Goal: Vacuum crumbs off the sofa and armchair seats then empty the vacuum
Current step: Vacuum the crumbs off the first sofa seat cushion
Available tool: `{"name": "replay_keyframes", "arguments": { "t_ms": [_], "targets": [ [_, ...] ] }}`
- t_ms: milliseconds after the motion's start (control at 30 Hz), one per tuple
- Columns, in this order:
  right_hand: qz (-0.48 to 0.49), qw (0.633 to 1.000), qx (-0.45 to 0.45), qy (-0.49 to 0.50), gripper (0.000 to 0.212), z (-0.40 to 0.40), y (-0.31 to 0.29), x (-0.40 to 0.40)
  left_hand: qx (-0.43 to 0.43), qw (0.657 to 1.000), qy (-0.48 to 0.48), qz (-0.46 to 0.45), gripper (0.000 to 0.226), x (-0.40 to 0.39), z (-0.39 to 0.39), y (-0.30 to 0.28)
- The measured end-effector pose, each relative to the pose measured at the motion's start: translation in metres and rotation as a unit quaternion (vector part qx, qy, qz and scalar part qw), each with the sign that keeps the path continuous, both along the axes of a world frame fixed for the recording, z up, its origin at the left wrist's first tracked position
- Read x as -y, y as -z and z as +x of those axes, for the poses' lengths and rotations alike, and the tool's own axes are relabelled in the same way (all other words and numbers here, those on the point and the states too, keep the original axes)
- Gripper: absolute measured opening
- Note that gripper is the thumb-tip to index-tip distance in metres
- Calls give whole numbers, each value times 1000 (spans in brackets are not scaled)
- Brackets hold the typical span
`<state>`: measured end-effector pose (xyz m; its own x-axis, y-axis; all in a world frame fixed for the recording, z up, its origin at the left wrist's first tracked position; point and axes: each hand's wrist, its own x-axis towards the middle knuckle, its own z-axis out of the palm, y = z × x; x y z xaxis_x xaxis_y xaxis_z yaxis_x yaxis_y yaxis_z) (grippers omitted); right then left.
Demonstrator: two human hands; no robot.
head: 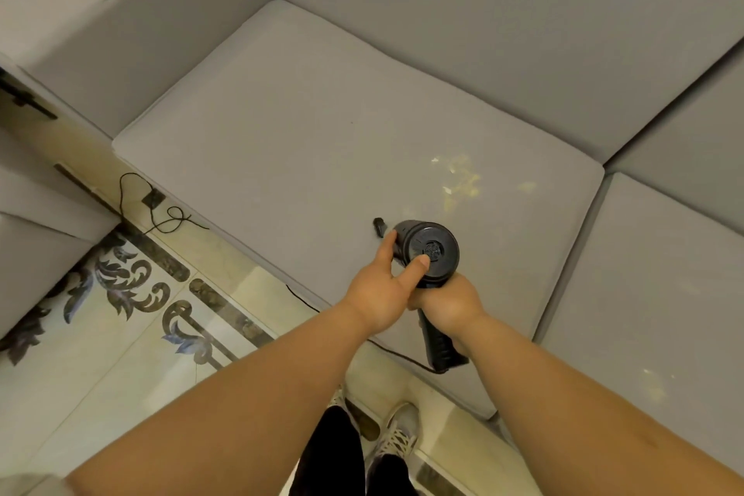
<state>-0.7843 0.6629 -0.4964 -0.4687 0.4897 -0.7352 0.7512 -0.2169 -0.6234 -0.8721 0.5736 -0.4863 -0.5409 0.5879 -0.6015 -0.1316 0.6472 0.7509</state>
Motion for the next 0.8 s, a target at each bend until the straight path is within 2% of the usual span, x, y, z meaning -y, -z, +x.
{"name": "replay_keyframes", "arguments": {
  "t_ms": [200, 400, 600, 700, 800],
  "targets": [
    [17, 999, 29, 10, 33, 19, -13, -5, 19, 1000, -4, 13, 78, -5, 21, -6],
    [42, 998, -28, 41, 15, 5, -20, -33, 10, 999, -5, 45, 78, -38, 5, -20],
    [-12, 1000, -5, 26, 23, -11, -2, -41, 14, 1000, -3, 11, 74, -44, -11, -3],
    [-9, 1000, 4, 20, 20, -5, 3, -40, 20, 1000, -13, 17, 74, -39, -2, 1],
    [-14, 1000, 8, 14, 28, 2, -1, -41, 22, 1000, -14, 14, 75, -38, 5, -2]
  ]
}}
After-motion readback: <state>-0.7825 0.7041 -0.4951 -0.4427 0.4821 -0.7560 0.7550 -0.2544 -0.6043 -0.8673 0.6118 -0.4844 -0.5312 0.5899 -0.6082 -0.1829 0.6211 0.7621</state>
